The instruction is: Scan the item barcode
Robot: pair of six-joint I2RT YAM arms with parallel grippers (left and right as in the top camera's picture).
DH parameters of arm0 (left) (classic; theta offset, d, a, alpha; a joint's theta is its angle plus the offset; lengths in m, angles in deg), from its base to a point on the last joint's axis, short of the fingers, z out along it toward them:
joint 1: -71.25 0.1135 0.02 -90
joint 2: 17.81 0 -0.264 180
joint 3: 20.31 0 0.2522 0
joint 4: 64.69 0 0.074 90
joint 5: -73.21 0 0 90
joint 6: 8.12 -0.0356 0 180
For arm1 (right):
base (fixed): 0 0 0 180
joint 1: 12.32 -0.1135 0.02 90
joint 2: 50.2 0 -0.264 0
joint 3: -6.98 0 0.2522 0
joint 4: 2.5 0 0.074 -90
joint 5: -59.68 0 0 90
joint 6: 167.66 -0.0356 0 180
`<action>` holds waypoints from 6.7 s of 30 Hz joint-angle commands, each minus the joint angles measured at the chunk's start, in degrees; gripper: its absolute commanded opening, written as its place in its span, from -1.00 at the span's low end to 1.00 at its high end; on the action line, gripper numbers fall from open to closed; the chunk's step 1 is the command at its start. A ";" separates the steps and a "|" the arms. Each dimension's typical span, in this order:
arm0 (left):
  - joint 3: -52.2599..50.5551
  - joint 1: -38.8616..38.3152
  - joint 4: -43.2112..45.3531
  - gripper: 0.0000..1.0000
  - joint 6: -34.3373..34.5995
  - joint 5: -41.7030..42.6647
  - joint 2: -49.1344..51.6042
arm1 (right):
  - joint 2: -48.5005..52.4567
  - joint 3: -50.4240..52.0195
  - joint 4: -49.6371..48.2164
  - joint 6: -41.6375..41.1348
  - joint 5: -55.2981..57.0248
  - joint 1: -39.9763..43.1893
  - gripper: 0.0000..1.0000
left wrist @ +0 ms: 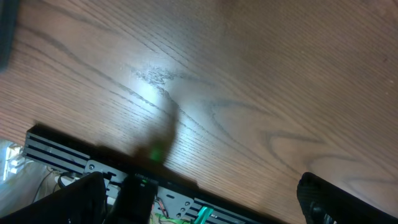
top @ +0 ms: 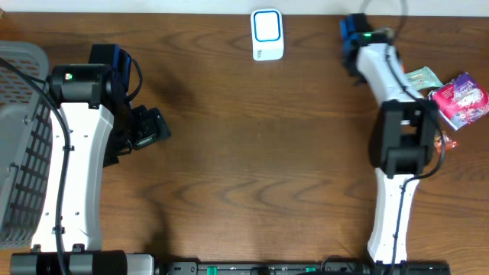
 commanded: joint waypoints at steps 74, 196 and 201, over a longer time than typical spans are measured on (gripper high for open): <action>-0.13 0.11 -0.13 0.96 0.26 -0.92 0.22 | -82.66 39.41 23.82 -14.84 -56.30 -13.92 0.99; -0.13 0.11 -0.13 0.96 0.26 -0.92 0.22 | -139.10 117.37 -53.27 -1.99 -59.25 -1.92 0.99; -0.13 0.11 -0.11 0.96 0.26 -0.92 0.22 | -139.10 117.37 -52.96 2.84 -57.59 -2.03 0.98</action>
